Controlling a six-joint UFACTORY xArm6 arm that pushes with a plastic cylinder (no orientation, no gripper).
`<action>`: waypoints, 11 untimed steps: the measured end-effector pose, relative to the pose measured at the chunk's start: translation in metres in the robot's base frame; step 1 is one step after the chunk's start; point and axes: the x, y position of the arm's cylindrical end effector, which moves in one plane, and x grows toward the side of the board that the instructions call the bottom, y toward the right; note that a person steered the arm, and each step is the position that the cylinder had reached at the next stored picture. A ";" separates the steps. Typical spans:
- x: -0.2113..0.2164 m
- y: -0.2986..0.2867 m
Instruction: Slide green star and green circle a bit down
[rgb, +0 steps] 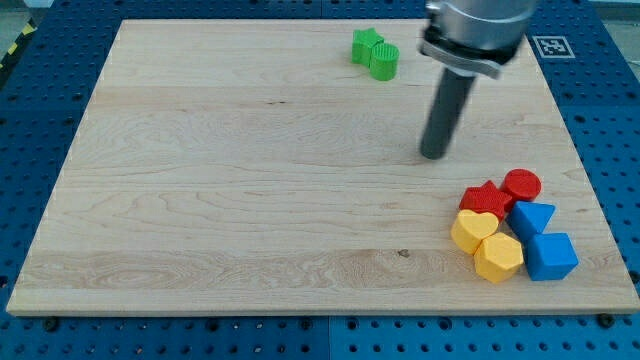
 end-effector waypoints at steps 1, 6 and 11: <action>-0.039 -0.058; -0.212 -0.054; -0.123 0.035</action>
